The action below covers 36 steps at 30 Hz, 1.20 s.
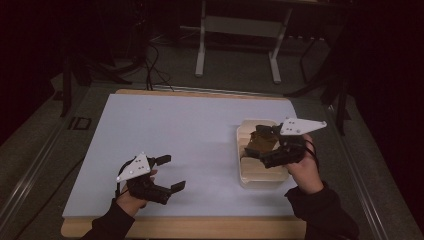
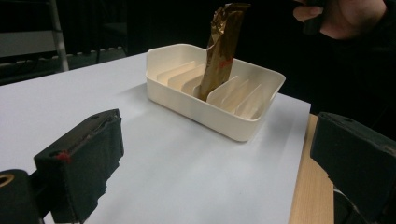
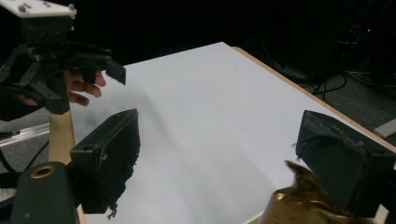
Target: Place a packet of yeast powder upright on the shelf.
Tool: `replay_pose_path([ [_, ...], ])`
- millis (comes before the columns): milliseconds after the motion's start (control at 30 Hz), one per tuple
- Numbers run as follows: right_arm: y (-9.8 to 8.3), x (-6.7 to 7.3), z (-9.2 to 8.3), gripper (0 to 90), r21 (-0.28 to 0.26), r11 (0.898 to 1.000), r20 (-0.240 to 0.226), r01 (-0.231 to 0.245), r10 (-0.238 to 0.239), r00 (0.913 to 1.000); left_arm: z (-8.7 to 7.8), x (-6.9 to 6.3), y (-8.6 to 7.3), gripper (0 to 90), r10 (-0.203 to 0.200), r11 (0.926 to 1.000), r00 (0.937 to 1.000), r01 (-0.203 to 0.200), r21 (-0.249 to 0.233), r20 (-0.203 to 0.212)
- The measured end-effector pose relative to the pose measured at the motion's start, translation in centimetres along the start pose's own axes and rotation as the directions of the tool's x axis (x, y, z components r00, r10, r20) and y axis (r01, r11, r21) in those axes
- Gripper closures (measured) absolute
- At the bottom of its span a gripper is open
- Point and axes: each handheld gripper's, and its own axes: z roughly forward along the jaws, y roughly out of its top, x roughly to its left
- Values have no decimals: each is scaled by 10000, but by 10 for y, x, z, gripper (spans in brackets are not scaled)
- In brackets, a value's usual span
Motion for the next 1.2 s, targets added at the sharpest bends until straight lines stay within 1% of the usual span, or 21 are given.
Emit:
replay_pose_path([
  [33, -3, 5, 1, 136, -48, 10000, -17, 13, -13, 10000, 0, 0, 0, 32, 7, 10000, 10000, -7, 14, -6],
  [133, -6, 9, 3, 136, -38, 10000, -79, -39, 39, 10000, -1, 0, 0, 32, 63, 10000, 10000, -63, 8, -6],
  [167, -11, 13, 4, 136, -93, 9999, -177, -86, 85, 9998, -1, 0, 1, 32, 64, 10000, 10000, -64, -16, -14],
  [200, -11, 13, 4, 136, -93, 9999, -177, -86, 85, 9998, -1, 0, 1, 32, 46, 10000, 10000, -46, -23, -8],
  [367, -23, 23, 6, 138, -108, 9997, -174, -225, 223, 9996, -1, 0, 0, 32, 58, 10000, 10000, -58, -5, 1],
  [433, -27, 28, 7, 138, -51, 9998, -52, -170, 170, 9998, -1, -1, 0, 32, 67, 10000, 10000, -67, 14, 20],
  [567, -39, 40, 8, 139, -308, 9991, -108, -280, 277, 9996, -1, -1, 0, 32, 66, 10000, 10000, -66, 10, 12],
  [633, -40, 42, 8, 139, -324, 9992, -150, -247, 243, 9996, -1, -1, 0, 32, 74, 10000, 10000, -74, 24, 4],
  [667, -43, 46, 8, 139, -187, 9997, -208, -151, 147, 9997, -1, -1, 0, 32, 73, 10000, 10000, -73, 28, 5],
  [700, -43, 46, 8, 139, -187, 9997, -208, -151, 147, 9997, -1, -1, 0, 32, 77, 10000, 10000, -77, 25, 8],
  [733, -43, 48, 7, 139, -126, 9999, -271, -90, 87, 9996, -1, -1, 0, 32, 87, 10000, 10000, -87, 20, 3],
  [800, -45, 52, 5, 139, -84, 10000, -195, 20, -22, 9998, -2, -1, 0, 32, 137, 9999, 9999, -137, 48, -11],
  [833, -47, 53, 3, 139, -99, 9999, -190, -16, 14, 9998, -2, 0, -1, 32, 145, 9999, 9999, -145, 45, -22],
  [867, -51, 56, 0, 139, -215, 9996, -220, -198, 193, 9996, -2, 0, -1, 32, 145, 9999, 9999, -145, 57, -33],
  [933, -54, 58, -1, 139, -270, 9993, -221, -269, 263, 9994, -2, 0, -1, 32, 129, 9999, 9999, -129, 62, -49],
  [1000, -63, 63, -4, 139, -274, 9987, -333, -424, 414, 9986, -2, 0, -1, 32, 127, 9999, 9999, -127, 64, -43],
  [1033, -63, 63, -4, 139, -274, 9987, -333, -424, 414, 9986, -2, 0, -1, 32, 136, 9999, 9999, -136, 54, -24],
  [1067, -67, 66, -6, 139, -142, 9991, -390, -411, 406, 9984, -2, 0, -1, 32, 148, 9999, 9999, -148, 53, -10],
  [1100, -69, 67, -7, 139, -93, 9994, -314, -347, 344, 9989, -2, 0, -1, 32, 154, 9999, 9999, -154, 55, -12],
  [1133, -71, 68, -8, 139, -90, 9993, -226, -353, 351, 9991, -2, 0, -1, 32, 142, 9999, 9999, -142, 51, -10],
  [1200, -72, 69, -9, 139, -104, 9990, -261, -433, 430, 9987, -2, 0, -1, 32, 129, 9999, 9999, -129, 56, -14],
])
